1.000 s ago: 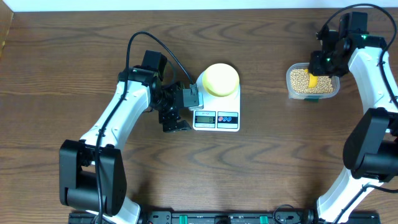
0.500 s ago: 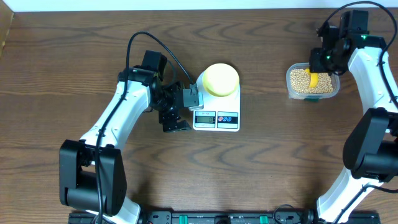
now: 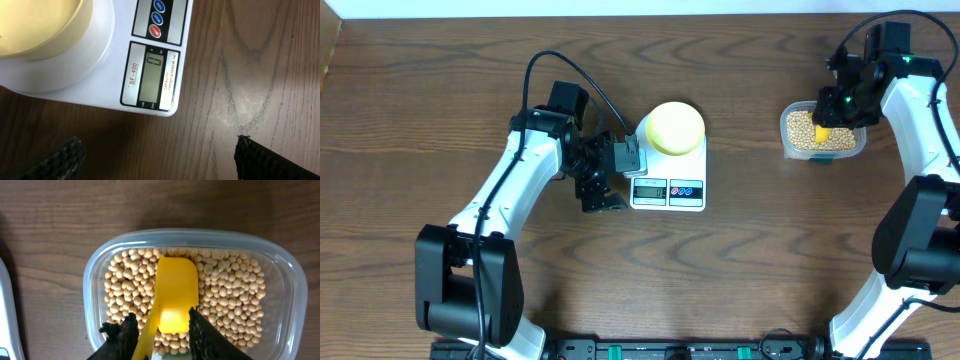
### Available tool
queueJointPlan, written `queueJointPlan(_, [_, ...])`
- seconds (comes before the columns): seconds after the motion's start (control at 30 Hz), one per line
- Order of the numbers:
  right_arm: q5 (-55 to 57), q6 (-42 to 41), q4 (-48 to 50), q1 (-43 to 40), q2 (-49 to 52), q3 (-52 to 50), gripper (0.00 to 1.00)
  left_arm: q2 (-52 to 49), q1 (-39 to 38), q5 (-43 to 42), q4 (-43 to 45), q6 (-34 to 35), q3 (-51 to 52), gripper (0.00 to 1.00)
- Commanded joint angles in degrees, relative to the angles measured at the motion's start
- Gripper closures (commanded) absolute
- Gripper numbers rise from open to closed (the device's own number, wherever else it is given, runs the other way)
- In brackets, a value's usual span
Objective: Scoop item into bowl and weigh 50g on scale
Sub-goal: 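Scoop soybeans from the tub with the yellow scoop in the right gripper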
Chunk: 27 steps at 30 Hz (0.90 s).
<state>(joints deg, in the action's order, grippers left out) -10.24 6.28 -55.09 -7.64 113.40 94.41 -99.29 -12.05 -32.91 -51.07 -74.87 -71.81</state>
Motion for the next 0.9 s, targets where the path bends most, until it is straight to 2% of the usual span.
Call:
queueJointPlan(0.0, [0.5,-0.2,0.7,-0.2,0.2,-0.3,0.67,-0.4,0.2,-0.9,-0.2,-0.5,0.1,0.02])
queueJointPlan(0.3, [-2.6,-0.5,2.4,-0.2,0.2,-0.3,0.59,-0.4,0.3,-0.9,-0.2,-0.5,0.1,0.02])
queueJointPlan(0.33, [-2.5,-0.5,2.8,-0.2,0.2,-0.3,0.62,-0.4,0.3,-0.9,-0.2,-0.5,0.1,0.03])
queueJointPlan(0.43, [-2.5,-0.5,3.7,-0.2,0.2,-0.3,0.89,-0.4,0.3,-0.9,-0.2,-0.5,0.1,0.02])
queueJointPlan(0.5, [-2.0,-0.4,3.6,-0.2,0.2,-0.3,0.99,-0.4,0.3,-0.9,-0.2,-0.5,0.1,0.02])
queueJointPlan(0.67, [2.3,-0.3,2.3,-1.2,0.1,-0.3,0.99,-0.4,0.3,-0.9,-0.2,-0.5,0.1,0.02])
queueJointPlan(0.87, [-12.2,1.1,1.2,-7.2,0.1,-0.5,0.99,-0.4,0.3,-0.9,-0.2,-0.5,0.1,0.02])
